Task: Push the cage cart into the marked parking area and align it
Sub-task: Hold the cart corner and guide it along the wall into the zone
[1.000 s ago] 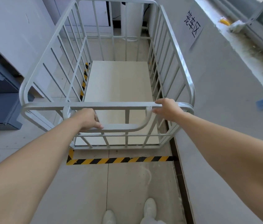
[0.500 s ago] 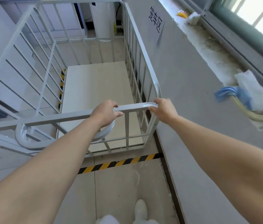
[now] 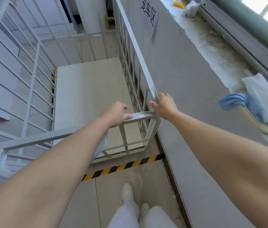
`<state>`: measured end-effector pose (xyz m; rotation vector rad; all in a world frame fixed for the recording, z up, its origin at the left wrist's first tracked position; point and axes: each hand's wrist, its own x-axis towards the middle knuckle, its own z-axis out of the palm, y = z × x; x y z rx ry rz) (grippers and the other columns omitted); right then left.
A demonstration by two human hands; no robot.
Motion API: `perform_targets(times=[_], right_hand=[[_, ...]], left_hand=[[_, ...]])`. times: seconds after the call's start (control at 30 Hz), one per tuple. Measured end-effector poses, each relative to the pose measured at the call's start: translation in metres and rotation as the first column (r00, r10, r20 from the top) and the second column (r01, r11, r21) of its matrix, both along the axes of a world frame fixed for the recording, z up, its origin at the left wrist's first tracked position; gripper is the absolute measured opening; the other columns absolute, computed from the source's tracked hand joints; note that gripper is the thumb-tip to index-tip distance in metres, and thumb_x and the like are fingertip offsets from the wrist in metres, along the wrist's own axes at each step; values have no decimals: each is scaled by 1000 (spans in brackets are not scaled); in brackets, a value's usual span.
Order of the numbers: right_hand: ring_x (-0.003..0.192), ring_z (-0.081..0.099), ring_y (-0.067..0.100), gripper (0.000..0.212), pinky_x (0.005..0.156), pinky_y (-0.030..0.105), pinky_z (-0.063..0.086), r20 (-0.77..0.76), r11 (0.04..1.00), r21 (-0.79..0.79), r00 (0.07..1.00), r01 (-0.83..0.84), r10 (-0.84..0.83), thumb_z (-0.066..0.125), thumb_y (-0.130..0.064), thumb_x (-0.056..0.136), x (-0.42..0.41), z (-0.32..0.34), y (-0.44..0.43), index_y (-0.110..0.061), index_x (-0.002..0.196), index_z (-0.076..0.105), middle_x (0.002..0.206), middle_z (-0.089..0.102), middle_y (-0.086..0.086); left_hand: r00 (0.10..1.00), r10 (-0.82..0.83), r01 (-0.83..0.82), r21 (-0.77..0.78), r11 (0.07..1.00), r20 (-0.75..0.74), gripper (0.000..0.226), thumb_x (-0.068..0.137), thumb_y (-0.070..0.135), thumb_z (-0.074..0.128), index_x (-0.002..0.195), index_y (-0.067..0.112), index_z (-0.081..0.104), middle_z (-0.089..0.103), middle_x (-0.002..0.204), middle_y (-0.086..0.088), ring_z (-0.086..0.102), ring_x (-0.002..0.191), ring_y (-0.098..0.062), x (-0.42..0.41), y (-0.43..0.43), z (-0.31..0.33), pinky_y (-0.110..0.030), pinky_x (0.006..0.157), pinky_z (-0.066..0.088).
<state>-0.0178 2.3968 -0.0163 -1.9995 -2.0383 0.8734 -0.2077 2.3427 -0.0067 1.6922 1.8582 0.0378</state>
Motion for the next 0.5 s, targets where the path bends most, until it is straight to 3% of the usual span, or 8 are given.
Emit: perform_targets(times=[0.1, 0.17, 0.23, 0.33, 0.4, 0.5], right_hand=[[114, 52, 28, 47, 92, 38, 43, -84, 995, -94, 995, 40, -48, 47, -36, 95, 2, -1, 15, -9, 133, 41, 127, 53, 10], [106, 55, 26, 43, 84, 34, 44, -111, 990, -140, 993, 26, -42, 45, -35, 96, 2, -2, 24, -9, 130, 45, 122, 57, 10], [97, 57, 26, 40, 81, 36, 46, -124, 987, -161, 992, 16, -36, 43, -34, 96, 2, -6, 35, -6, 123, 52, 112, 61, 11], [85, 55, 26, 41, 78, 38, 48, -123, 983, -185, 992, 16, -40, 41, -33, 97, 0, -10, 51, 0, 115, 57, 95, 57, 10], [82, 53, 25, 42, 70, 33, 44, -105, 980, -201, 994, -2, -20, 42, -33, 97, -1, -12, 63, 1, 114, 58, 94, 55, 9], [81, 52, 25, 37, 70, 31, 43, -75, 974, -223, 997, -24, 7, 47, -34, 95, 0, -15, 79, 0, 108, 57, 89, 52, 9]], left_hand=[[997, -66, 68, -103, 992, 25, 51, 85, 37, 63, 129, 13, 54, 58, 127, -9, 53, 116, -27, 9, 12, -5, -34, 96, 42], [994, -75, 87, -161, 983, 78, 32, 84, 31, 66, 111, 13, 66, 67, 98, -3, 56, 93, -22, 10, 19, -4, -28, 77, 44], [993, -87, 103, -220, 970, 81, 15, 81, 28, 69, 90, 15, 71, 61, 72, 5, 53, 80, -18, 10, 28, -1, -25, 65, 39], [994, -103, 109, -284, 952, 35, 19, 77, 26, 74, 91, 13, 75, 64, 77, 0, 56, 79, -18, 13, 41, 2, -25, 72, 41], [995, -99, 100, -316, 944, 20, 20, 75, 25, 76, 92, 13, 75, 66, 81, -1, 58, 80, -19, 14, 47, 1, -26, 74, 43], [994, -102, 104, -356, 929, 25, 22, 74, 24, 77, 93, 13, 75, 68, 83, -2, 59, 80, -18, 14, 54, -2, -26, 74, 44]])
